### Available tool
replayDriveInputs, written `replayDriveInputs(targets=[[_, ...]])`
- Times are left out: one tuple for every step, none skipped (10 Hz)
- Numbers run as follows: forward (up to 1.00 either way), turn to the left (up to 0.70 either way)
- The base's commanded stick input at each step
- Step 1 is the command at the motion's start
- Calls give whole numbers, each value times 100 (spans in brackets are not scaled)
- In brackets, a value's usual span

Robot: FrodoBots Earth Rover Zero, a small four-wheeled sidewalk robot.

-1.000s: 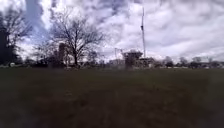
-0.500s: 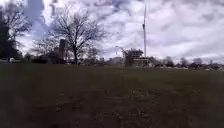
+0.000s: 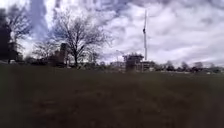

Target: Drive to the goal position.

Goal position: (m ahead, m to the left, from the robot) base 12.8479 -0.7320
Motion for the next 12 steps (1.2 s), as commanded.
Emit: replayDriveInputs(targets=[[70, 11], [70, 27], [70, 27], [70, 0], [70, 0], [70, 0], [70, 0], [70, 16], [70, 27], [70, 27], [70, 27], [70, 27]])
